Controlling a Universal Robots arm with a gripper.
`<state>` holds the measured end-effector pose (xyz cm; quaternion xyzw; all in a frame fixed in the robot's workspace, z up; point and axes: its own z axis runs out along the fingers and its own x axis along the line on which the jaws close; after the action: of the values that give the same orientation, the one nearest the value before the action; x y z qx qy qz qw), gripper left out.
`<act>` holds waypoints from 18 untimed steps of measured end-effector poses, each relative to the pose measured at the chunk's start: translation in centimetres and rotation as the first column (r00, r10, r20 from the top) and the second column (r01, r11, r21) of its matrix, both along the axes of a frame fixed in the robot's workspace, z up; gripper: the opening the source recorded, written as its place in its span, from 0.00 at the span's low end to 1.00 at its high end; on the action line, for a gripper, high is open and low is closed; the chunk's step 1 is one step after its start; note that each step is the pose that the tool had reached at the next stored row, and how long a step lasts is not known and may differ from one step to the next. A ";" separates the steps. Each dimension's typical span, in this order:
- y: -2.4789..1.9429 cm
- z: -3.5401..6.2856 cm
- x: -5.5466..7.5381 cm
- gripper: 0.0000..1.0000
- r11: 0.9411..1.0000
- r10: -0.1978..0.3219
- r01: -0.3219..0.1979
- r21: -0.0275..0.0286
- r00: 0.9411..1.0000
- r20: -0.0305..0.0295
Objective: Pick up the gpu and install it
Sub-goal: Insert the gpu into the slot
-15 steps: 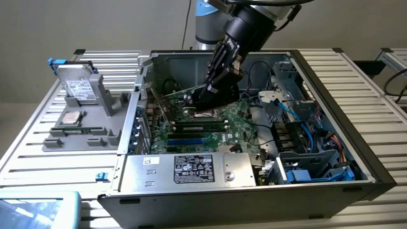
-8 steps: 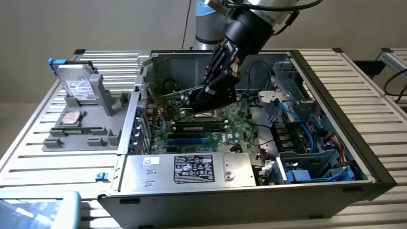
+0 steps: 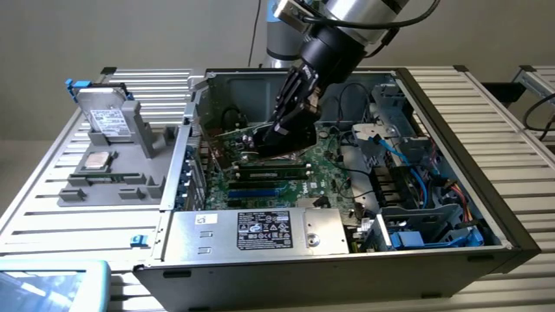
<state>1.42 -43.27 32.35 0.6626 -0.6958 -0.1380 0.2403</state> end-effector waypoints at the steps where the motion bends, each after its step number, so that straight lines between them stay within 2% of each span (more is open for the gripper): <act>1: 0.00 -0.07 -0.1 0.28 1.000 0.000 0.000 0.000 1.000 -0.007; 3: 0.01 -0.29 -0.2 0.28 1.000 -0.001 0.001 0.000 1.000 -0.018; 4: 0.01 -0.47 -0.2 0.28 1.000 -0.001 0.001 0.000 1.000 -0.020; 18: 0.01 -3.02 -0.3 0.28 1.000 -0.001 0.001 0.000 1.000 -0.025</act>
<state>1.14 -43.26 29.33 0.6603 -0.6933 -0.1464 0.2488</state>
